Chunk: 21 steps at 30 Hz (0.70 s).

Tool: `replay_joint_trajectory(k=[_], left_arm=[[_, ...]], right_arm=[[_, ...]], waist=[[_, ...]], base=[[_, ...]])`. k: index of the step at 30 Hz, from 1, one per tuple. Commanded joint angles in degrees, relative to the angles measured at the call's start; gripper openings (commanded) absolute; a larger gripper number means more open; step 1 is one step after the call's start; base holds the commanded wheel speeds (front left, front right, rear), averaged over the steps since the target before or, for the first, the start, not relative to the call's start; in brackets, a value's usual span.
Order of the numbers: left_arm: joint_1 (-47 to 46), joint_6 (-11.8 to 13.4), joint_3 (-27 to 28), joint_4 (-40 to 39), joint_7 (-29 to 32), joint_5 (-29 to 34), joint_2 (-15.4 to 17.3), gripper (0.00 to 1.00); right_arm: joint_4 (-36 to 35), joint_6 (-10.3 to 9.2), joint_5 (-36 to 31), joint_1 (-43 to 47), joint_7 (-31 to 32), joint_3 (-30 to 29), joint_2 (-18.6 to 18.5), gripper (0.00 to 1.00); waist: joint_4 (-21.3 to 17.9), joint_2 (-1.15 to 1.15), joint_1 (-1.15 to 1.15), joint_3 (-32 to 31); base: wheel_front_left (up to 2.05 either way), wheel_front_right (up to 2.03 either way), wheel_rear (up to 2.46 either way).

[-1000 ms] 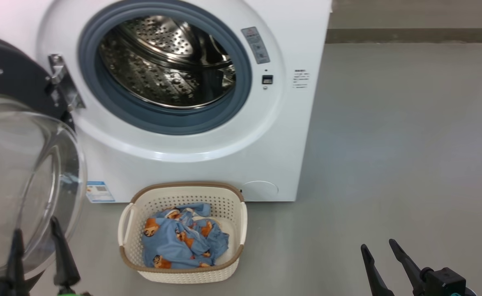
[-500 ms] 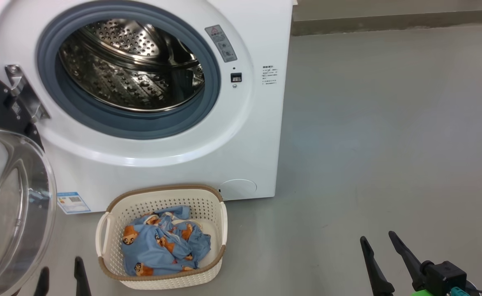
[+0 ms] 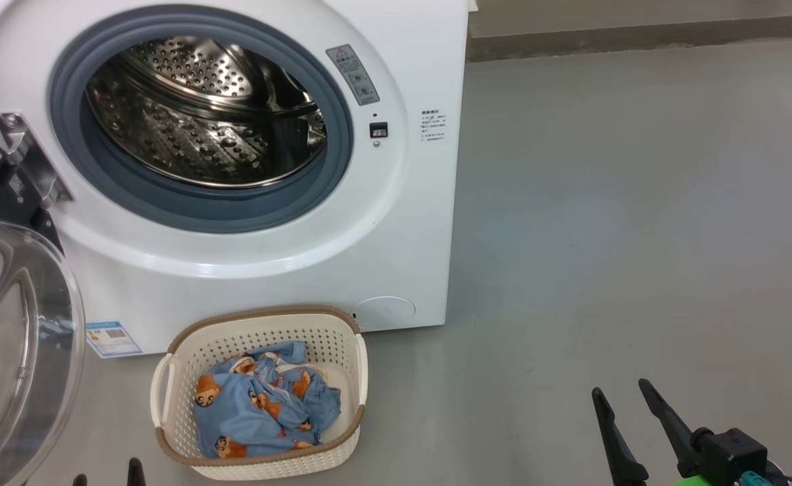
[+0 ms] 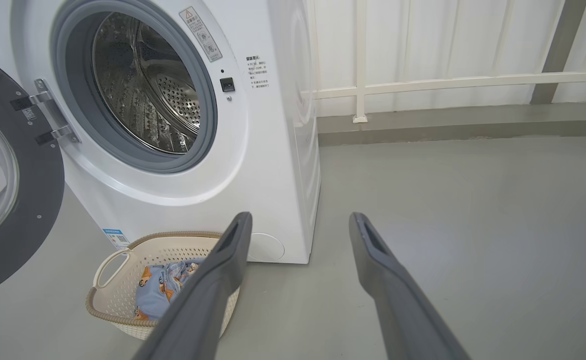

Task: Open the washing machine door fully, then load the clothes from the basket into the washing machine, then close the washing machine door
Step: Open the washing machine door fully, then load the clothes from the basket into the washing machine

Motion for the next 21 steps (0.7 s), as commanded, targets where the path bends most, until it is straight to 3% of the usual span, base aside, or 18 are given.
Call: replay_joint_trajectory(k=[1,21], left_arm=[[-0.9,-0.1,2.1,-1.0,-0.4,1.2,0.6,1.0],[-1.0,0.0,2.7,-0.5,-0.4,3.2,0.6,1.0]], right_arm=[[-1.6,0.1,0.2,-2.0,-0.7,1.2,-0.6,1.0],[-1.1,0.1,0.0,-1.7,-0.7,1.1,-1.1,1.0]], waist=[[-0.1,0.0,0.0,0.1],[-0.6,0.0,0.0,0.1]], base=[[0.0,0.0,0.0],[0.0,0.0,0.0]])
